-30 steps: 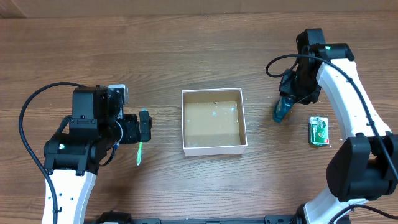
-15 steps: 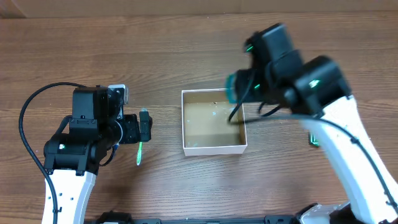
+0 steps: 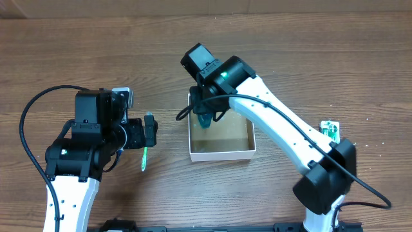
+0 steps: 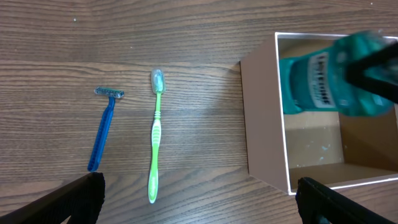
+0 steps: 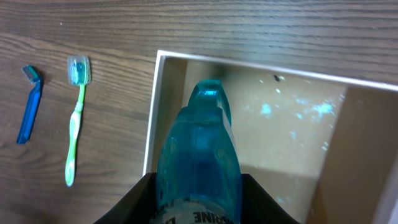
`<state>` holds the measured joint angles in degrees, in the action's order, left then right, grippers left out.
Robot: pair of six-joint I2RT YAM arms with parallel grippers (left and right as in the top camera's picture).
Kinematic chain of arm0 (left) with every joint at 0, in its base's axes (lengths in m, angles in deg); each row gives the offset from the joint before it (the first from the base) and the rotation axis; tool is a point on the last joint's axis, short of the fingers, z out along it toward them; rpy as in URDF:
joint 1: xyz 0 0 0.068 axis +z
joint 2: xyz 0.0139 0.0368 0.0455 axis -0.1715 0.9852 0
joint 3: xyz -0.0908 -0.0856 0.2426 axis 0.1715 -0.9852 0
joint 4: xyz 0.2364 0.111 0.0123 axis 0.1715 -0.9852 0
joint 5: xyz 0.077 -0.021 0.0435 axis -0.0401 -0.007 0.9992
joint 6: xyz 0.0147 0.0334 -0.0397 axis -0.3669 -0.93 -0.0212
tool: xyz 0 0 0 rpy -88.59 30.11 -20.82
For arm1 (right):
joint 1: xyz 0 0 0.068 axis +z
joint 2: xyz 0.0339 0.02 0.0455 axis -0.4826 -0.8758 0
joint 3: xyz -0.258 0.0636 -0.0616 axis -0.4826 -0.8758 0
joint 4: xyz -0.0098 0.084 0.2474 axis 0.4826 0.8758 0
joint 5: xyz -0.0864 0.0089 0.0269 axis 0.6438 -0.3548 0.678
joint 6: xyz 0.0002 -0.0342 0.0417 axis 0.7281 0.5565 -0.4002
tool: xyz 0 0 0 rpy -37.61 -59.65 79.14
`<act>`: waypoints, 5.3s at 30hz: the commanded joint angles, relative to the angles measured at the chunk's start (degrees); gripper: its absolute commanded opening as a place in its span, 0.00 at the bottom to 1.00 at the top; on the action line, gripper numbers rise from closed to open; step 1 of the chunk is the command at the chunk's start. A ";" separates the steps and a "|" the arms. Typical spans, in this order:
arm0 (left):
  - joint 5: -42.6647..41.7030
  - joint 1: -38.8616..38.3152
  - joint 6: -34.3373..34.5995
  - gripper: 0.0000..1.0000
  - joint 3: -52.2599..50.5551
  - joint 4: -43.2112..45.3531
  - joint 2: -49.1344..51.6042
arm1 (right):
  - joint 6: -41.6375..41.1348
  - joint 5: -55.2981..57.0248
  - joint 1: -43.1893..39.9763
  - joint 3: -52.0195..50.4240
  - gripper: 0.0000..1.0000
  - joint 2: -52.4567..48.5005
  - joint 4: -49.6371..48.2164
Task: Pack container
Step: 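Carry the bottle over the box and set it upright inside, then move the right gripper to the green Dettol soap bar and grasp it, then place the soap bar into the box beside the bottle, then grasp the green toothbrush with the left gripper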
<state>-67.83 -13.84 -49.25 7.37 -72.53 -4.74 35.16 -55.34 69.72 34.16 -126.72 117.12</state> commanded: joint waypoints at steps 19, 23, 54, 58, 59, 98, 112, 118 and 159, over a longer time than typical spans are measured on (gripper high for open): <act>-0.61 0.57 -0.92 1.00 1.55 -0.13 0.02 | 0.13 9.73 -0.61 7.89 0.93 7.98 2.25; 0.26 0.57 -0.92 1.00 1.55 -0.17 0.02 | -2.19 14.16 -7.67 8.79 1.00 17.46 3.85; 0.92 0.57 -0.94 1.00 1.55 -0.13 0.02 | 19.80 0.76 -57.96 -56.72 1.00 19.23 -34.18; 0.90 0.57 -0.94 1.00 1.55 -0.13 0.02 | 19.80 0.74 -57.96 -56.72 1.00 19.23 -34.10; 0.90 0.57 -0.94 1.00 1.55 -0.13 0.02 | 19.82 0.76 -57.96 -56.72 1.00 19.06 -34.32; 0.92 0.57 -0.92 1.00 1.55 -0.11 0.02 | 16.94 -8.81 -39.52 -34.27 0.27 36.79 -15.21; 0.92 0.57 -0.92 1.00 1.55 -0.17 0.02 | 4.00 -0.72 -7.98 -34.25 0.23 18.71 -22.21; 0.92 0.57 -0.92 1.00 1.55 -0.15 0.04 | 4.17 -0.68 -7.98 -34.25 0.27 9.18 -27.36; 9.66 0.57 -1.81 1.00 1.44 1.73 22.38 | 5.77 -1.84 -43.74 -42.40 1.00 31.45 -9.51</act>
<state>-59.11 -13.84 -50.36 7.88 -71.74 10.85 40.36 -56.59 26.22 -7.91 -95.49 108.05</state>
